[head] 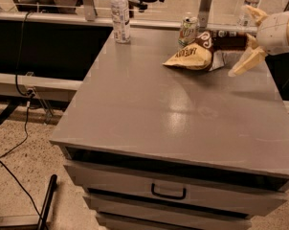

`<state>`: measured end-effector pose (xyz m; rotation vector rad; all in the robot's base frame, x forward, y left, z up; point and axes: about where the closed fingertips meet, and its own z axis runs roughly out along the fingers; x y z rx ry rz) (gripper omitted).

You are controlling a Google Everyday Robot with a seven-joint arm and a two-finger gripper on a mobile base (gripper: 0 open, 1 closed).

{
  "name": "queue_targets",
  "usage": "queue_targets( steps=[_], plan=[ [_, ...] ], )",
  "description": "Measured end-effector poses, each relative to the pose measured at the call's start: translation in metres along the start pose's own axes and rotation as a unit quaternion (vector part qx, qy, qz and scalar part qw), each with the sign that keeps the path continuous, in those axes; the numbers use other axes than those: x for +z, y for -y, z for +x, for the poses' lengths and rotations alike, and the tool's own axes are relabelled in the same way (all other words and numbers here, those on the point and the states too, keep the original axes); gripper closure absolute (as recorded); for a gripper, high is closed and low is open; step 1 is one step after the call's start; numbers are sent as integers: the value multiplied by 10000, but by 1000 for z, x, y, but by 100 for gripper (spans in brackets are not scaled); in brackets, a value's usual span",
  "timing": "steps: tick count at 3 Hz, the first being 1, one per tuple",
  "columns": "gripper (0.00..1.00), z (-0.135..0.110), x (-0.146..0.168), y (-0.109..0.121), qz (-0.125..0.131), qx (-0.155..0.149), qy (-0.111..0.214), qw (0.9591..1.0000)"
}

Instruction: Move brown chip bag near 7up can

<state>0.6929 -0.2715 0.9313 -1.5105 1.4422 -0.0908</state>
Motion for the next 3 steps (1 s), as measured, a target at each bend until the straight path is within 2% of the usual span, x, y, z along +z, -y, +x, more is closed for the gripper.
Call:
queue_targets(
  steps=[1,2,3],
  plan=[
    [0,-12,-31,7,44,-35,-252,9997],
    [0,-11,-66,14,228,198,-799,9963],
    [0,-11,-66,14,228,198,-799,9963]
  ],
)
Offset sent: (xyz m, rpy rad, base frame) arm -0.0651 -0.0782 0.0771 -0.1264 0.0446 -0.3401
